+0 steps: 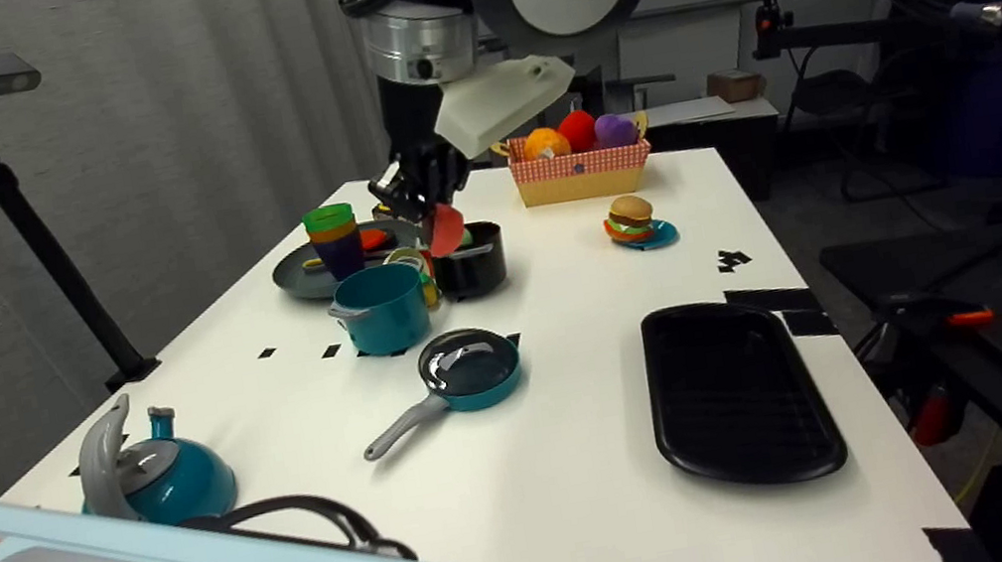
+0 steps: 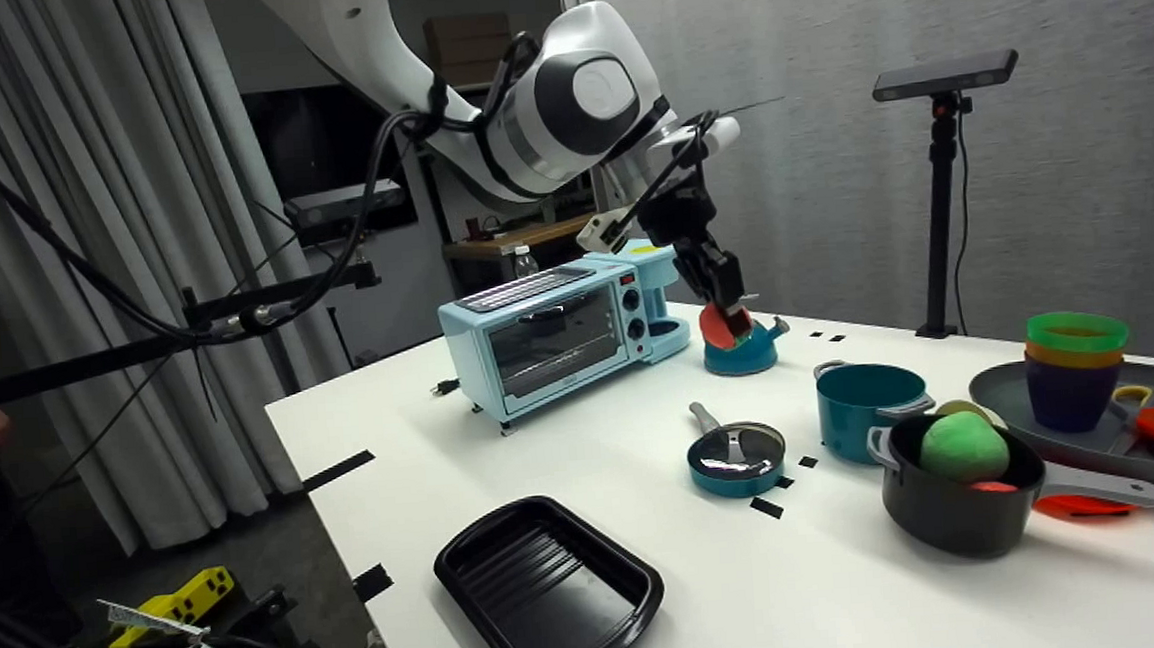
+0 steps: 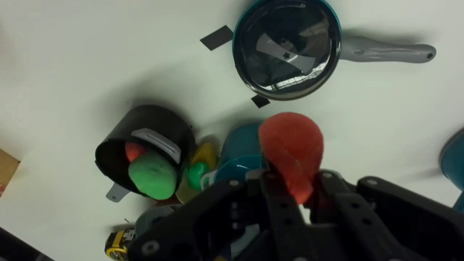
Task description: Put the pear in the black pot and the orange in the blue pot
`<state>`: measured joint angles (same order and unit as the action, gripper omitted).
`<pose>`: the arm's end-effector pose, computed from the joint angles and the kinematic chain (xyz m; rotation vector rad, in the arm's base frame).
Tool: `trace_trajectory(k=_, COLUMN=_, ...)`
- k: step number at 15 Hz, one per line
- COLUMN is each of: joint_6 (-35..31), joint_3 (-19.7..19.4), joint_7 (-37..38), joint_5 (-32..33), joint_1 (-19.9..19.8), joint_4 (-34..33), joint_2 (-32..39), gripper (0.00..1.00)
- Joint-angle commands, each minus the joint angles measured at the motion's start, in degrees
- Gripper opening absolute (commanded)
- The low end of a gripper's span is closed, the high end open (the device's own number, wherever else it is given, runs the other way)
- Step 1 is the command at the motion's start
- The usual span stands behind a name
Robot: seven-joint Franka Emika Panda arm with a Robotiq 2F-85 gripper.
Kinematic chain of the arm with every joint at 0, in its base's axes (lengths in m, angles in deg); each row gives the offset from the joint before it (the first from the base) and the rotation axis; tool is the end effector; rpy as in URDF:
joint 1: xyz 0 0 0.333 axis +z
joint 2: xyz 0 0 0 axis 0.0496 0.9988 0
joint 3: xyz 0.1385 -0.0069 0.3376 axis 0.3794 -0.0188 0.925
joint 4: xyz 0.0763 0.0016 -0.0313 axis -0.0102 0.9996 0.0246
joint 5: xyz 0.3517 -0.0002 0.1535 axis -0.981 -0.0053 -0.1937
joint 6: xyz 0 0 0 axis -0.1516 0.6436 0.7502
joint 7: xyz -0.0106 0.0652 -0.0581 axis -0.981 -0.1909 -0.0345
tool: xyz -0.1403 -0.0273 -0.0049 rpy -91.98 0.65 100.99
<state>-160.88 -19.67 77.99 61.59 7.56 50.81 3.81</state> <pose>0.6723 -0.1176 0.3182 2.7641 -0.8964 0.4311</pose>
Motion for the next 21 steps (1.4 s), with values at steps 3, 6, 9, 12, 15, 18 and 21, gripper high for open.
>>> trace_trajectory(k=3, joint_6=2.0, joint_3=-2.0, joint_7=5.9, joint_5=1.3, joint_1=0.2, joint_4=-14.0, joint_2=10.2, gripper=0.04)
trace_trajectory(k=6, joint_6=3.8, joint_3=-1.9, joint_7=7.4, joint_5=-1.5, joint_1=-1.8, joint_4=-20.9, joint_2=15.1, gripper=0.04)
trace_trajectory(k=9, joint_6=6.6, joint_3=-1.6, joint_7=8.5, joint_5=-4.0, joint_1=-3.7, joint_4=-27.1, joint_2=19.3, gripper=0.04)
trace_trajectory(k=12, joint_6=9.5, joint_3=-1.5, joint_7=9.6, joint_5=-6.1, joint_1=-5.3, joint_4=-32.7, joint_2=22.9, gripper=0.04)
trace_trajectory(k=15, joint_6=11.6, joint_3=-1.3, joint_7=10.7, joint_5=-7.4, joint_1=-6.3, joint_4=-36.7, joint_2=25.3, gripper=0.04)
trace_trajectory(k=18, joint_6=13.4, joint_3=-1.2, joint_7=11.8, joint_5=-8.0, joint_1=-6.9, joint_4=-40.1, joint_2=27.3, gripper=0.04)
trace_trajectory(k=21, joint_6=15.3, joint_3=-0.9, joint_7=12.3, joint_5=-8.0, joint_1=-7.3, joint_4=-42.8, joint_2=28.8, gripper=0.47)
